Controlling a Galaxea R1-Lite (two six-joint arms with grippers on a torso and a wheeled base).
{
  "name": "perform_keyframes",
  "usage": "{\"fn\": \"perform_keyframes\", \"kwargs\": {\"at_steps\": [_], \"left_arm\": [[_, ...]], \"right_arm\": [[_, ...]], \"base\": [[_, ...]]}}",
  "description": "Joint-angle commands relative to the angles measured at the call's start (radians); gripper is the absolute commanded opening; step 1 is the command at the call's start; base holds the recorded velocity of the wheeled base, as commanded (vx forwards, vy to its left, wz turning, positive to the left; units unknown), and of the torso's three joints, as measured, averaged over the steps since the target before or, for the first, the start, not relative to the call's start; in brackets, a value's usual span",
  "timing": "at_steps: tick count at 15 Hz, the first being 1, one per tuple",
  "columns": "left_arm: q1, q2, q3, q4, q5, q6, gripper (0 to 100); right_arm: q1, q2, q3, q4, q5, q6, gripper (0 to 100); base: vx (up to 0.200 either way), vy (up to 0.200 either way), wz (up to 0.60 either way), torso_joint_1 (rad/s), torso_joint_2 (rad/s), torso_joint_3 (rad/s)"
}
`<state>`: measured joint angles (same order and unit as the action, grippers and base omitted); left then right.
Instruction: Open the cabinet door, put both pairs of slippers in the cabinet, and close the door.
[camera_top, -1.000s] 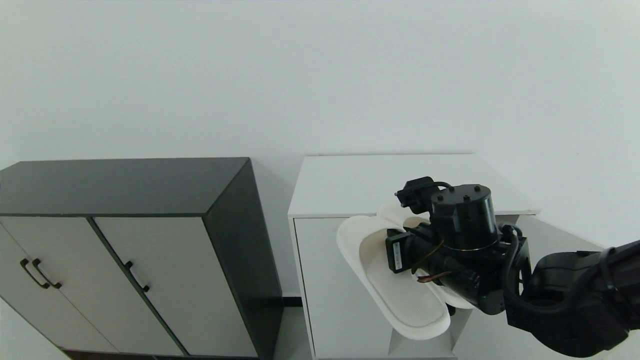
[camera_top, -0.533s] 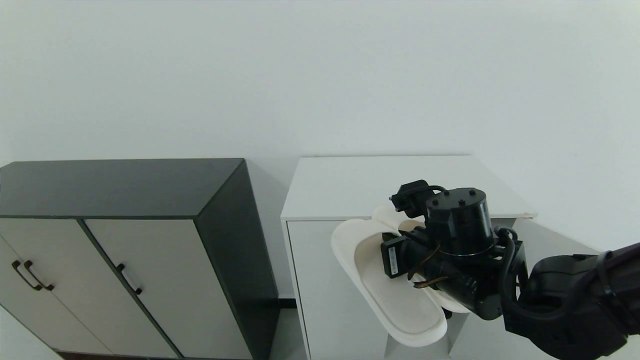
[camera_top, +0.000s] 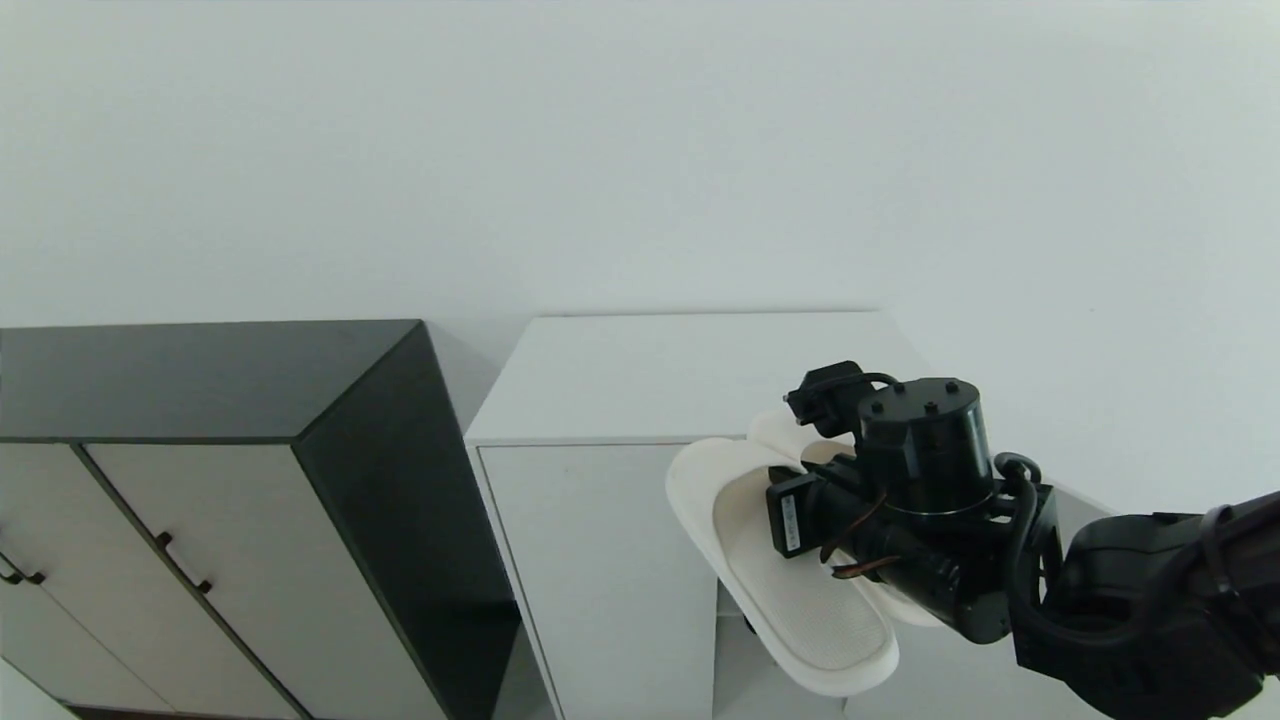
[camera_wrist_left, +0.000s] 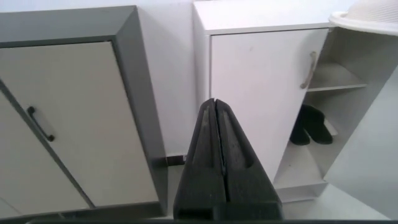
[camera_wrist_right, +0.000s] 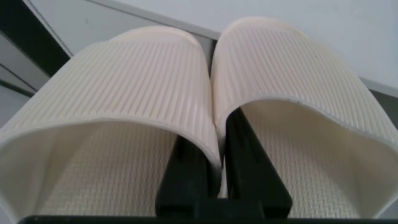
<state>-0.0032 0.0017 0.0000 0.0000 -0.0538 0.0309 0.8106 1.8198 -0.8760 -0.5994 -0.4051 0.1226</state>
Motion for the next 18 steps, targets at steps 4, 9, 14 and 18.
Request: {"fn": "perform_keyframes", "kwargs": {"at_steps": [4, 9, 14, 18], "left_arm": [[0.0, 0.0, 0.0, 0.0, 0.0, 0.0, 0], [0.0, 0.0, 0.0, 0.0, 0.0, 0.0, 0], [0.0, 0.0, 0.0, 0.0, 0.0, -0.002, 0], [0.0, 0.0, 0.0, 0.0, 0.0, -0.002, 0]], "right_arm": [[0.001, 0.001, 0.008, 0.0, 0.005, 0.0, 0], [0.005, -0.008, 0.054, -0.086, 0.052, -0.001, 0], [0.021, -0.04, 0.106, -0.088, 0.132, -0.003, 0], [0.022, -0.134, 0.176, -0.08, 0.209, -0.018, 0]], "base": [[0.0, -0.2, 0.0, 0.004, 0.0, 0.005], [0.0, -0.04, 0.0, -0.001, 0.0, 0.0], [0.0, 0.0, 0.0, 0.0, 0.0, 0.0], [0.0, 0.0, 0.0, 0.0, 0.0, 0.0]]}}
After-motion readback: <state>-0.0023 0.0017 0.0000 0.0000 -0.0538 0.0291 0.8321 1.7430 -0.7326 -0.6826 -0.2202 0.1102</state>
